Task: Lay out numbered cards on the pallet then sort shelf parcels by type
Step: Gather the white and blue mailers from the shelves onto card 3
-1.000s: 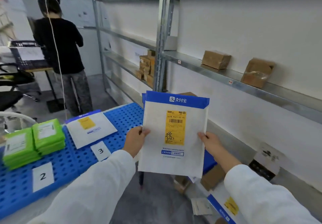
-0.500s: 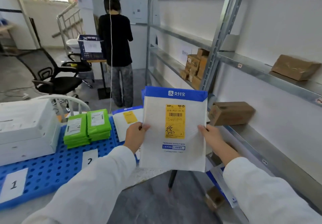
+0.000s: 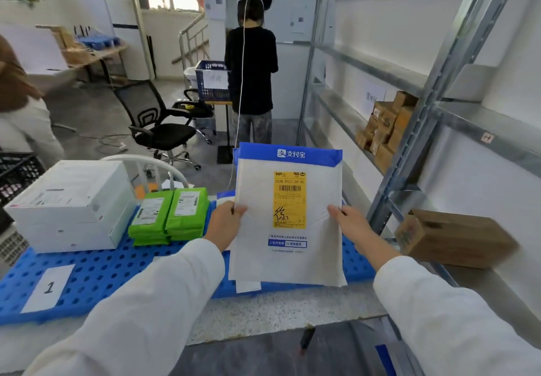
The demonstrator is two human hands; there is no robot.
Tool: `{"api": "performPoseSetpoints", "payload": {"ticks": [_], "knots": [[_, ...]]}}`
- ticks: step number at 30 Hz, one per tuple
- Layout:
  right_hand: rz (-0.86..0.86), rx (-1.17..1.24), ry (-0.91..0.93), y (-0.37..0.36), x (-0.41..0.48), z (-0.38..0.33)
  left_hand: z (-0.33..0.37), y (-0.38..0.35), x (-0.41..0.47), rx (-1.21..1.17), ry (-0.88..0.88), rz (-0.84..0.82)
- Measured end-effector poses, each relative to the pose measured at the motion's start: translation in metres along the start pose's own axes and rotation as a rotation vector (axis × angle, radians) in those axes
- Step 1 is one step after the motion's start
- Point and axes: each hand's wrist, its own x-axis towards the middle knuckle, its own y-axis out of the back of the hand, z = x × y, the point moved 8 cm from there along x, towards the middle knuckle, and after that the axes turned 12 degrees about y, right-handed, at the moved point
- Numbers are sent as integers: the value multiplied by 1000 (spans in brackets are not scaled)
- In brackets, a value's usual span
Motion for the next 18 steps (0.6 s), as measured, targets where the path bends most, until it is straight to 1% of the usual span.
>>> {"api": "performPoseSetpoints", "payload": {"ticks": [6, 14, 18], "knots": [[-94, -1, 73, 6, 53, 0, 12, -10, 18, 29, 68, 130], [-143, -30, 85, -8, 98, 16, 4, -19, 42, -46, 124, 162], [-157, -17, 63, -25, 121, 24, -6, -21, 65, -7, 146, 184]]}}
